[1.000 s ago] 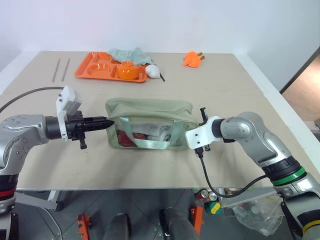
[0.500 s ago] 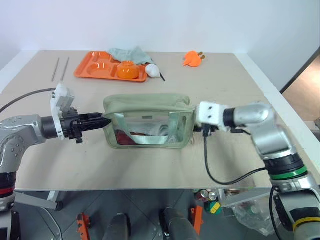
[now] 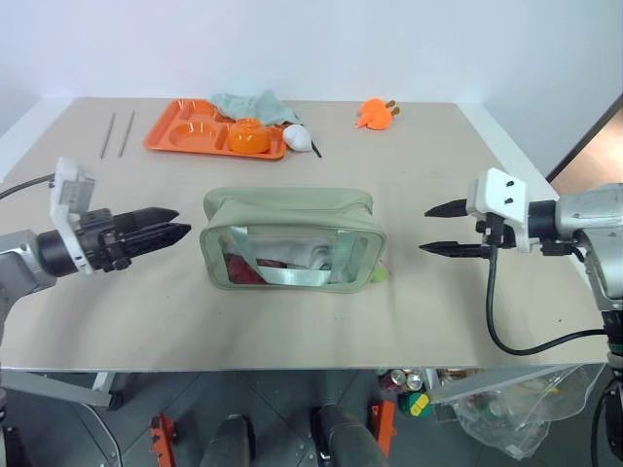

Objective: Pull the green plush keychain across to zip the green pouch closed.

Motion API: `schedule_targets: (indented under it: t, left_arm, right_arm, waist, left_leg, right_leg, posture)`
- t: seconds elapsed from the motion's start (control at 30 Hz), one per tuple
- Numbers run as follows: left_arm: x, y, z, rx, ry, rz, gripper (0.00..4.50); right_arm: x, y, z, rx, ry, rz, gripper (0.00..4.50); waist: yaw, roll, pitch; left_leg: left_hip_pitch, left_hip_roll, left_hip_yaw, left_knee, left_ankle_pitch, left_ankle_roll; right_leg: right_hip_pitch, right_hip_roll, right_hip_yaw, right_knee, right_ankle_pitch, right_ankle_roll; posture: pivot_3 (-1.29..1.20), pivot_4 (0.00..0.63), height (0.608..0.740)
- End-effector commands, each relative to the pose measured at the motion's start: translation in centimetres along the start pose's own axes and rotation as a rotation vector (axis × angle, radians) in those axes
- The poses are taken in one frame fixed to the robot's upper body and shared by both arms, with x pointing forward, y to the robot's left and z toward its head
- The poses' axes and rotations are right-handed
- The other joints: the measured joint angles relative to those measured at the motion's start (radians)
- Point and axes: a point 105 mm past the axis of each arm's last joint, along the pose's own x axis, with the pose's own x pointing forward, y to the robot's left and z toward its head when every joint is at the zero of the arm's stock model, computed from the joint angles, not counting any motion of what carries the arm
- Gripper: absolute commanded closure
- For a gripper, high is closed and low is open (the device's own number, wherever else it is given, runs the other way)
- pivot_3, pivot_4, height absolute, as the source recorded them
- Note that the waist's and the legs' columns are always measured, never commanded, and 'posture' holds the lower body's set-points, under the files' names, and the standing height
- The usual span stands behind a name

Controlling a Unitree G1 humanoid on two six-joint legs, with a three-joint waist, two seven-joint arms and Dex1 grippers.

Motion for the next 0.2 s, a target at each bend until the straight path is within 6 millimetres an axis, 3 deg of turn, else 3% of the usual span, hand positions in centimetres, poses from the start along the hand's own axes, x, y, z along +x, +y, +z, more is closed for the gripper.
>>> schedule_targets:
  t: [0.03, 0.2]
  left_arm:
    - [-2.4, 1.2, 0.2, -0.001, -0.035, 0.087, 1.68]
    - [-3.2, 2.0, -0.9, -0.024, -0.047, 0.153, 1.68]
  right_arm:
    - [-2.4, -0.8, 0.4, 0.075, -0.068, -0.075, 1.56]
    - [-3.1, -0.3, -0.9, 0.209, -0.129, -0.114, 1.56]
  waist:
    - [0.001, 0.0, 0.0]
    - [0.006, 0.0, 0.0]
  left_leg:
    - [0.0, 0.0, 0.0, 0.0, 0.0, 0.0]
    - [-0.001, 0.0, -0.001, 0.0, 0.0, 0.0]
  right_leg:
    - [0.0, 0.0, 0.0, 0.0, 0.0, 0.0]
    - [0.0, 0.0, -0.001, 0.0, -0.001, 0.0]
  posture:
    - [0.0, 0.15, 0.74]
    - [0.0, 0.15, 0.74]
